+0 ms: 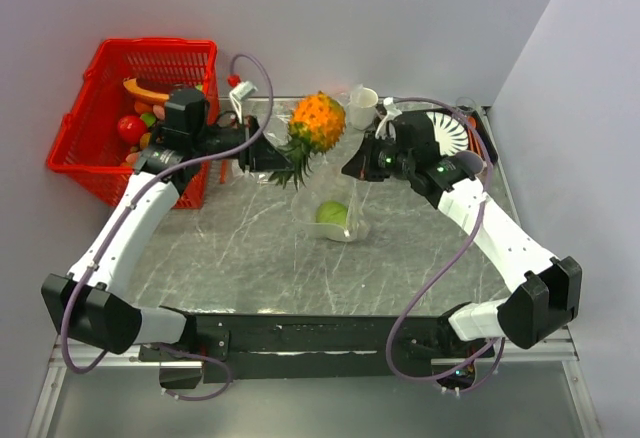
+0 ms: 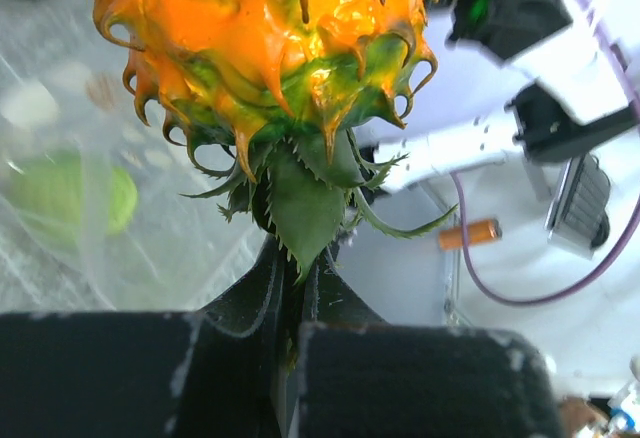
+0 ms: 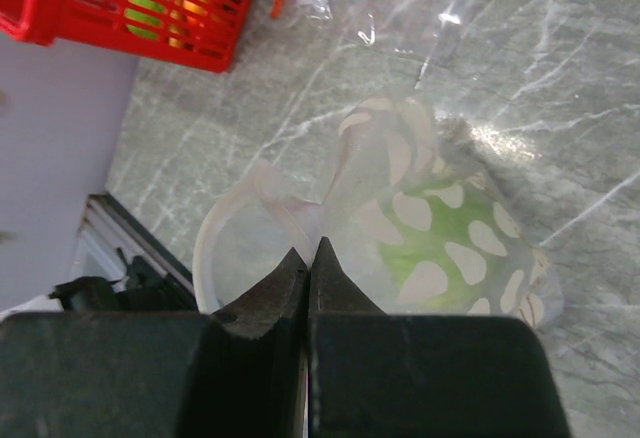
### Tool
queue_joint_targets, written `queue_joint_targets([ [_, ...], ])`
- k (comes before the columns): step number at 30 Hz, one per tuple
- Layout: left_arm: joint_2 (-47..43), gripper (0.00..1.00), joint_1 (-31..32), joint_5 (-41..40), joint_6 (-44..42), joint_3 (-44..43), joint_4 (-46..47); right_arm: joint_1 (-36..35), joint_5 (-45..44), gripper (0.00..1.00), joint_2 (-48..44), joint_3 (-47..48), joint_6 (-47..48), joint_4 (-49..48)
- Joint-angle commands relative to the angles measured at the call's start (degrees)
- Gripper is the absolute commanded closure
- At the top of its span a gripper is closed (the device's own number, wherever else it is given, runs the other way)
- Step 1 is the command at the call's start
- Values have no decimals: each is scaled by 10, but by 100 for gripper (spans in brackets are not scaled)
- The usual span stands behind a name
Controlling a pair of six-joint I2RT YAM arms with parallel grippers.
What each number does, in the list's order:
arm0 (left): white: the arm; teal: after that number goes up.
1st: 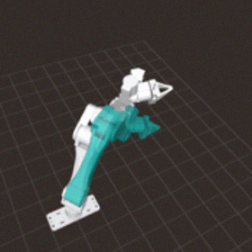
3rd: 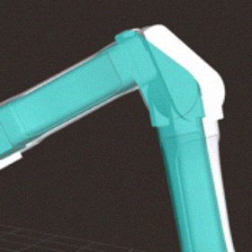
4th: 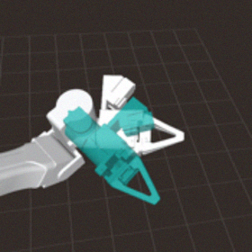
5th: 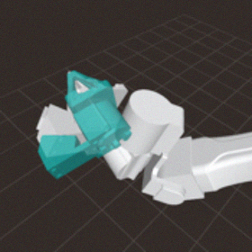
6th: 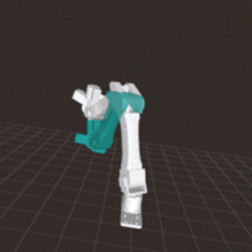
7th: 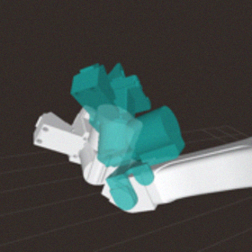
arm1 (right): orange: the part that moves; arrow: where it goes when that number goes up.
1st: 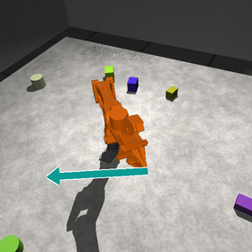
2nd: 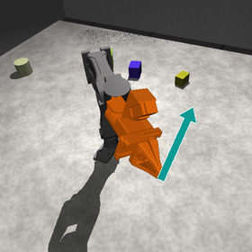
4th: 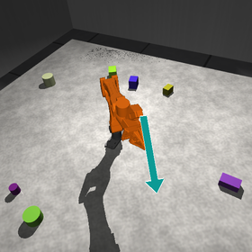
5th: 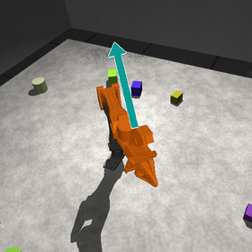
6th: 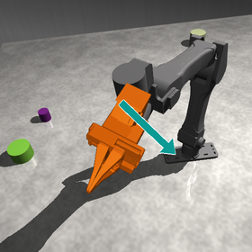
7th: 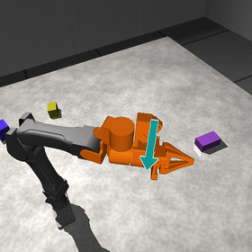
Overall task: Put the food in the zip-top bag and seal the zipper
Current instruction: Place the fake fruit in the zipper food storage bag.
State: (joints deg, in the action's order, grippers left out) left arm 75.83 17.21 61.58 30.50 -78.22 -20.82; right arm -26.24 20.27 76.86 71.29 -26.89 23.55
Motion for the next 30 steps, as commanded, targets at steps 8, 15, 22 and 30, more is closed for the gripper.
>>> queue_joint_targets([
  [8, 19, 99, 76, -33, -156, 9, -149, 28, 43, 100, 1, 47, -14, -10],
  [15, 51, 99, 101, -82, -184, 11, -207, 36, 28, 100, 2, 53, -11, -3],
  [22, 72, 99, 130, -119, -181, 21, -225, 44, 12, 100, 4, 57, -4, 3],
  [30, 95, 99, 159, -110, -185, 21, -239, 51, -18, 100, 7, 65, 11, 14],
])
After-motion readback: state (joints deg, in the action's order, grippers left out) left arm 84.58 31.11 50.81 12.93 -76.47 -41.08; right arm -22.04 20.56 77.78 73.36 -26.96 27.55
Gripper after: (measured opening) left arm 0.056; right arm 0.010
